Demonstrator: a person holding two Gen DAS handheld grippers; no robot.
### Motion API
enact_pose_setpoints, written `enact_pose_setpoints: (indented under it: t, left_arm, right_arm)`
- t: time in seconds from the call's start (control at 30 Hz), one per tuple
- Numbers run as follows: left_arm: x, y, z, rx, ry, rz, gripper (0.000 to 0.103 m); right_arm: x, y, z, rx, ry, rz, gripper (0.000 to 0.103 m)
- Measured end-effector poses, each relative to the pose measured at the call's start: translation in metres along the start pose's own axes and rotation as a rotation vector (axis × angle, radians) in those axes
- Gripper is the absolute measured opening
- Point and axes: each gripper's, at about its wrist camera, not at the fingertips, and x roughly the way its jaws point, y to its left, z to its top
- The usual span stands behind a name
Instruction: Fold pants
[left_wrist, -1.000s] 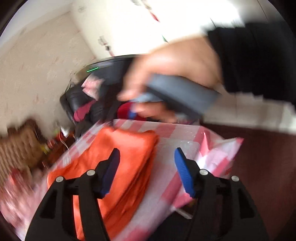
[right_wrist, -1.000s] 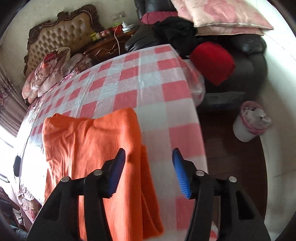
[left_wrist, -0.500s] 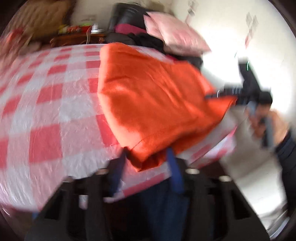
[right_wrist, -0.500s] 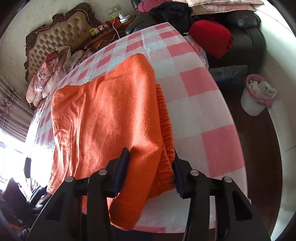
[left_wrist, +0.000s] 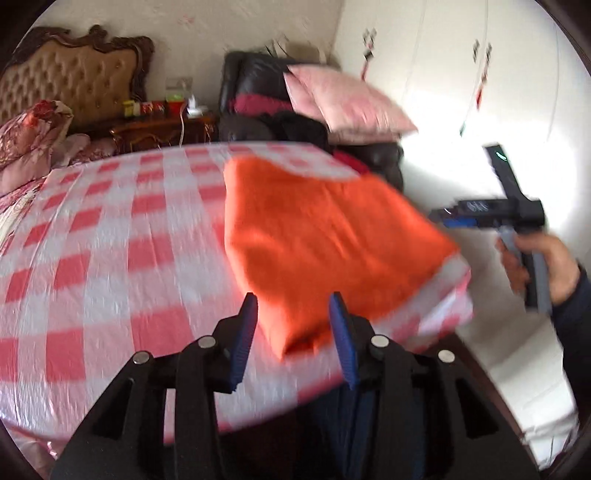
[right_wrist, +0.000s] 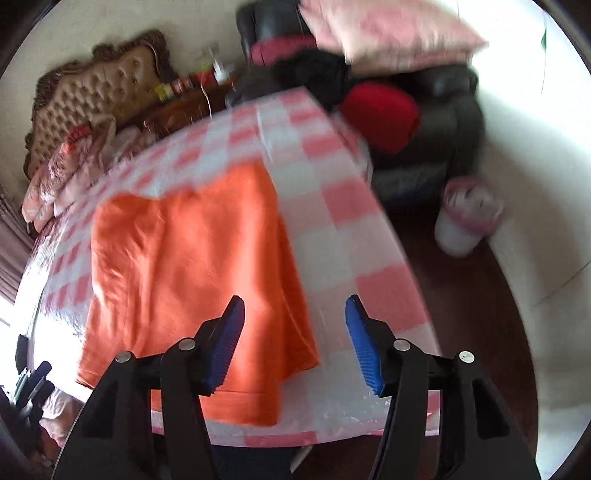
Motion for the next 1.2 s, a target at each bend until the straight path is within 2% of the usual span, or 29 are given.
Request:
enact_pose_setpoints:
  t: [0.03,0.1,0.17,0.2,0.27,0.33,0.4,0.47,0.53,0.6,0.67,0.73,0.77,0.83,0.87,0.9,1.03,1.13,1.2]
  left_arm:
    - [0.005,-0.002,0.006,0.006,-0.008,-0.002,0.027]
    - [0.031,-0.005,0.016,0.027,-0.004,-0.003,0.023]
    - [0.057,-0.006,0.016,0.026,0.057,-0.013,0.019]
    - [0.073,-0.007,0.011,0.033,0.118,-0.004,0.019]
    - [0.086,-0.009,0.001,0.059,0.188,0.004,0.019]
    - [0.080,-0.007,0.003,0.087,0.163,0.017,0.020]
    - [0.070,-0.001,0.019,0.072,0.109,-0.004,0.026]
    - [0.071,0.008,0.047,0.041,0.089,-0.017,0.027]
    - [0.086,0.019,0.082,-0.013,0.096,-0.062,0.026]
    - [0.106,0.022,0.108,-0.013,0.096,-0.106,0.019]
    - [0.139,0.027,0.130,-0.010,0.131,-0.150,0.017]
    - [0.174,0.038,0.141,-0.065,0.186,-0.157,0.012]
    - [0.193,0.050,0.143,-0.120,0.224,-0.157,0.011]
    - [0.222,0.080,0.136,-0.261,0.278,-0.158,0.002]
    - [0.228,0.090,0.131,-0.317,0.284,-0.183,0.002]
    - [0.231,0.096,0.126,-0.369,0.277,-0.223,0.002]
    - [0.225,0.095,0.126,-0.373,0.266,-0.226,0.002]
    - [0.206,0.103,0.133,-0.479,0.158,-0.342,0.008]
    - [0.205,0.111,0.132,-0.562,0.127,-0.399,0.014]
  right_arm:
    - [-0.012,0.011,-0.001,-0.009,-0.044,0.022,0.054]
    - [-0.020,0.036,-0.010,-0.058,-0.093,0.044,0.054]
    - [-0.016,0.061,-0.023,-0.141,-0.119,0.036,0.054]
    - [-0.007,0.072,-0.033,-0.184,-0.121,0.006,0.054]
    - [0.010,0.076,-0.043,-0.192,-0.085,-0.017,0.054]
    - [0.027,0.069,-0.056,-0.173,-0.049,-0.032,0.055]
    - [0.031,0.070,-0.062,-0.222,-0.073,-0.051,0.055]
    - [0.033,0.074,-0.065,-0.260,-0.080,-0.069,0.060]
    - [0.035,0.075,-0.066,-0.256,-0.090,-0.072,0.061]
    - [0.037,0.076,-0.067,-0.243,-0.095,-0.076,0.063]
    - [0.038,0.077,-0.069,-0.245,-0.099,-0.080,0.064]
    - [0.038,0.078,-0.071,-0.252,-0.098,-0.084,0.064]
    - [0.038,0.076,-0.070,-0.243,-0.095,-0.071,0.064]
    - [0.037,0.071,-0.069,-0.221,-0.091,-0.044,0.064]
    - [0.036,0.070,-0.068,-0.220,-0.089,-0.032,0.064]
    - [0.036,0.069,-0.068,-0.226,-0.088,-0.027,0.064]
    - [0.038,0.070,-0.068,-0.232,-0.084,-0.028,0.064]
    - [0.036,0.069,-0.066,-0.224,-0.069,-0.020,0.064]
    - [0.029,0.067,-0.059,-0.186,-0.049,0.020,0.064]
